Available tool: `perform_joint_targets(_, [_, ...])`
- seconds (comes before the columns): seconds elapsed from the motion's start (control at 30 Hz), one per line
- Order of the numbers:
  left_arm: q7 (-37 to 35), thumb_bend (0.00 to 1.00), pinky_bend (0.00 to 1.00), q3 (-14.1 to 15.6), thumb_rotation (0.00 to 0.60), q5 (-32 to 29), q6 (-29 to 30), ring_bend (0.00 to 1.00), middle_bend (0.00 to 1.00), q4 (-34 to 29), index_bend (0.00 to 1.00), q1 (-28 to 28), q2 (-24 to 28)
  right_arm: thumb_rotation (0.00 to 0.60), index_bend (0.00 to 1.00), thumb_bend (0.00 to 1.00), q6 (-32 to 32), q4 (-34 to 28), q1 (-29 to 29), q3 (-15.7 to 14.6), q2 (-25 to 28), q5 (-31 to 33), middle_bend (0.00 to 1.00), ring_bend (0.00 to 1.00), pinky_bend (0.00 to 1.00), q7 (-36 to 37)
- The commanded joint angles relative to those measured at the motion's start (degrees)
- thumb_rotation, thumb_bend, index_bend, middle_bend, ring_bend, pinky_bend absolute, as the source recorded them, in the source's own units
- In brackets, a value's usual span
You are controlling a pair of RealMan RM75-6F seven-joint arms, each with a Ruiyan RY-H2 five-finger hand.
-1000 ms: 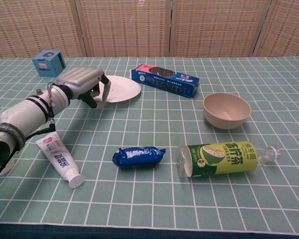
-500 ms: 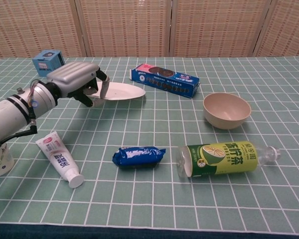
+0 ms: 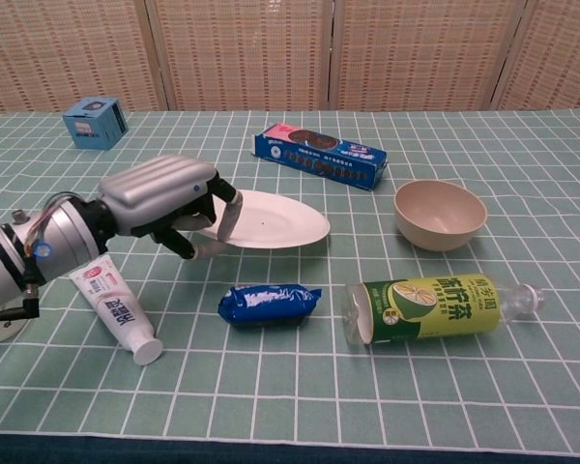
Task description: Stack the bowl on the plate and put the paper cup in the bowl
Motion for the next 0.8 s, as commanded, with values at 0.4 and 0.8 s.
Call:
perform_joint_targets(0.4, [9.23, 0.35, 1.0, -1.13, 0.6, -3.07, -4.92, 0.91, 0.95, -6.48, 0.43, 0.26, 0.44, 0.6, 0.2, 0.06, 0.09, 1.07, -0.29, 0.0, -0.31, 0.51, 0.35, 0.24, 0.41, 1.05])
perform_joint_targets(0.8, [24.21, 0.23, 0.9, -3.95, 0.6, -13.51, -10.37, 0.45, 0.42, -25.17, 0.14, 2.12, 9.41, 0.6, 0.2, 0.06, -0.04, 1.64, 0.01, 0.26, -0.62, 0.5, 0.35, 0.24, 0.41, 1.61])
